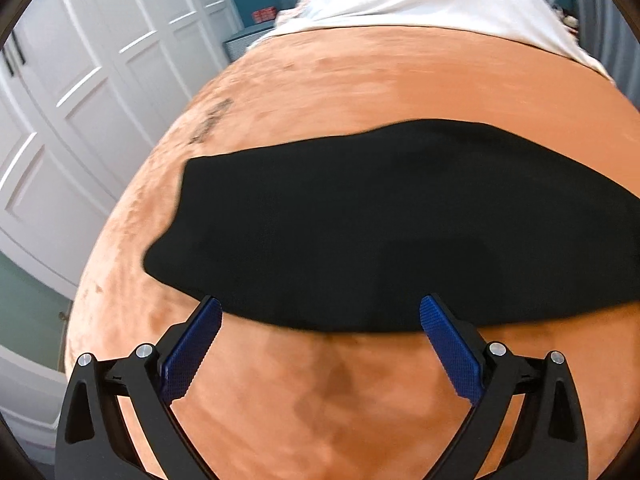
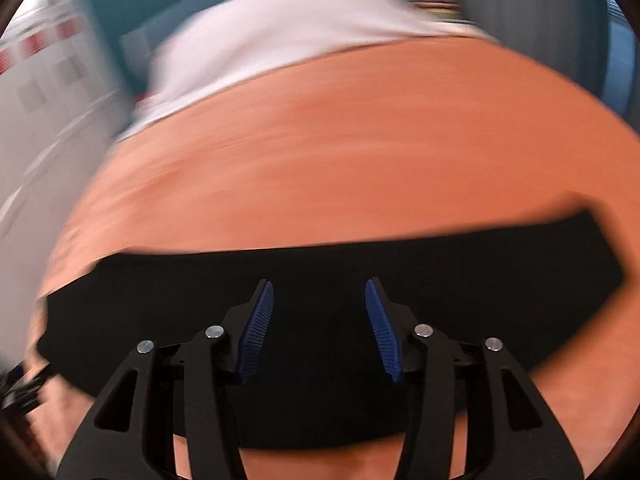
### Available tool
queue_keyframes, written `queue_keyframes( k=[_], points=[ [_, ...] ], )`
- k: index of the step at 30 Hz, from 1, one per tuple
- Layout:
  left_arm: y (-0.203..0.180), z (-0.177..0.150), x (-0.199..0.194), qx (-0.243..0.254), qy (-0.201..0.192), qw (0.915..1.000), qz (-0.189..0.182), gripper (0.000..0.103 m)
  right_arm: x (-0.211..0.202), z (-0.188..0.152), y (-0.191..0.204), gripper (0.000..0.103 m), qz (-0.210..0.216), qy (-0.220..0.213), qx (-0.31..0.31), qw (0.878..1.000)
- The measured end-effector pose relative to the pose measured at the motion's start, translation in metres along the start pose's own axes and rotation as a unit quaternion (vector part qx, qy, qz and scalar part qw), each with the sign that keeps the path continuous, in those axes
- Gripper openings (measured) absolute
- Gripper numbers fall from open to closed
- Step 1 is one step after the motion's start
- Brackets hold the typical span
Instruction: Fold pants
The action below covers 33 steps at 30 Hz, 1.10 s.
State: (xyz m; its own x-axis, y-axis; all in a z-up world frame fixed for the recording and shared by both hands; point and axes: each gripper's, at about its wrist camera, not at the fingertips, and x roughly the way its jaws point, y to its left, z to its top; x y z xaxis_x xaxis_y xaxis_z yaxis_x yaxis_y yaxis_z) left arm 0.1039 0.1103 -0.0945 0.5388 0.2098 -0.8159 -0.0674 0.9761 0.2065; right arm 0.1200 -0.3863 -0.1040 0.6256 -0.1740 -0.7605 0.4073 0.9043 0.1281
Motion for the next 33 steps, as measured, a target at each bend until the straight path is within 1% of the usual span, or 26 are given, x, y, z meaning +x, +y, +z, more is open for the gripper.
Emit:
queue_keyframes(
  k=[1, 3, 4, 6, 7, 10, 12, 13, 15, 16, 17, 18, 19, 20, 22, 24, 28, 29, 30, 31, 33],
  points=[
    [-0.010, -0.003, -0.004, 0.005, 0.003, 0.9999, -0.009, 0.098, -0.008, 0.004, -0.049, 0.051, -0.051, -0.008, 0.017, 0.999],
    [-0.037, -0.010, -0.014, 0.015, 0.012, 0.9996, -0.022, 0.098, -0.012, 0.008, -0.105, 0.056, -0.099, -0.011, 0.037, 0.994],
    [-0.047, -0.011, -0.016, 0.018, 0.014, 0.9994, -0.025, 0.098, -0.011, 0.010, -0.139, 0.056, -0.111, -0.003, 0.055, 0.992],
    [-0.073, -0.016, -0.022, 0.028, 0.020, 0.9990, -0.028, 0.098, -0.005, 0.011, -0.176, 0.057, -0.097, 0.010, 0.087, 0.991],
    [-0.083, -0.017, -0.024, 0.033, 0.023, 0.9988, -0.029, 0.098, 0.000, 0.010, -0.194, 0.057, -0.075, 0.013, 0.111, 0.991],
    [-0.111, -0.019, -0.029, 0.045, 0.030, 0.9981, -0.028, 0.098, 0.020, 0.007, -0.210, 0.058, -0.020, 0.028, 0.141, 0.989],
    [-0.124, -0.020, -0.032, 0.051, 0.035, 0.9977, -0.026, 0.098, 0.039, 0.006, -0.209, 0.062, -0.001, 0.046, 0.143, 0.989],
    [-0.129, -0.021, -0.032, 0.054, 0.037, 0.9975, -0.024, 0.098, 0.045, 0.007, -0.204, 0.066, 0.001, 0.050, 0.141, 0.989],
    [-0.137, -0.022, -0.032, 0.058, 0.042, 0.9972, -0.022, 0.098, 0.051, 0.007, -0.192, 0.067, 0.001, 0.034, 0.124, 0.992],
    [-0.140, -0.022, -0.032, 0.059, 0.044, 0.9971, -0.020, 0.098, 0.052, 0.009, -0.188, 0.061, 0.004, 0.031, 0.119, 0.992],
    [-0.140, -0.024, -0.032, 0.058, 0.045, 0.9971, -0.019, 0.098, 0.053, 0.008, -0.186, 0.041, 0.017, 0.031, 0.108, 0.993],
    [-0.141, -0.024, -0.032, 0.058, 0.047, 0.9970, -0.018, 0.098, 0.054, 0.009, -0.183, 0.033, 0.031, 0.038, 0.103, 0.993],
    [-0.142, -0.025, -0.032, 0.058, 0.048, 0.9970, -0.018, 0.098, 0.053, 0.010, -0.180, 0.026, 0.033, 0.038, 0.102, 0.994],
    [-0.142, -0.026, -0.034, 0.057, 0.048, 0.9970, -0.017, 0.098, 0.051, 0.012, -0.177, 0.022, 0.035, 0.040, 0.101, 0.994],
    [-0.139, -0.028, -0.037, 0.053, 0.050, 0.9972, -0.017, 0.098, 0.041, 0.016, -0.170, 0.020, 0.040, 0.036, 0.104, 0.993],
    [-0.132, -0.029, -0.040, 0.048, 0.050, 0.9974, -0.020, 0.098, 0.026, 0.022, -0.154, 0.020, 0.062, 0.023, 0.108, 0.992],
    [-0.109, -0.037, -0.046, 0.034, 0.045, 0.9981, -0.026, 0.098, -0.004, 0.037, -0.089, 0.020, 0.136, 0.013, 0.090, 0.987],
    [-0.101, -0.039, -0.047, 0.029, 0.045, 0.9982, -0.028, 0.098, -0.013, 0.040, -0.061, 0.020, 0.160, 0.016, 0.072, 0.984],
    [-0.091, -0.043, -0.047, 0.023, 0.046, 0.9982, -0.032, 0.098, -0.018, 0.041, -0.035, 0.020, 0.176, 0.017, 0.055, 0.983],
    [-0.083, -0.046, -0.049, 0.017, 0.046, 0.9982, -0.034, 0.098, -0.024, 0.041, 0.001, 0.020, 0.199, 0.022, 0.033, 0.979],
    [-0.062, -0.051, -0.049, 0.008, 0.045, 0.9984, -0.033, 0.098, -0.029, 0.038, 0.053, 0.020, 0.228, 0.033, 0.003, 0.973]
  ],
)
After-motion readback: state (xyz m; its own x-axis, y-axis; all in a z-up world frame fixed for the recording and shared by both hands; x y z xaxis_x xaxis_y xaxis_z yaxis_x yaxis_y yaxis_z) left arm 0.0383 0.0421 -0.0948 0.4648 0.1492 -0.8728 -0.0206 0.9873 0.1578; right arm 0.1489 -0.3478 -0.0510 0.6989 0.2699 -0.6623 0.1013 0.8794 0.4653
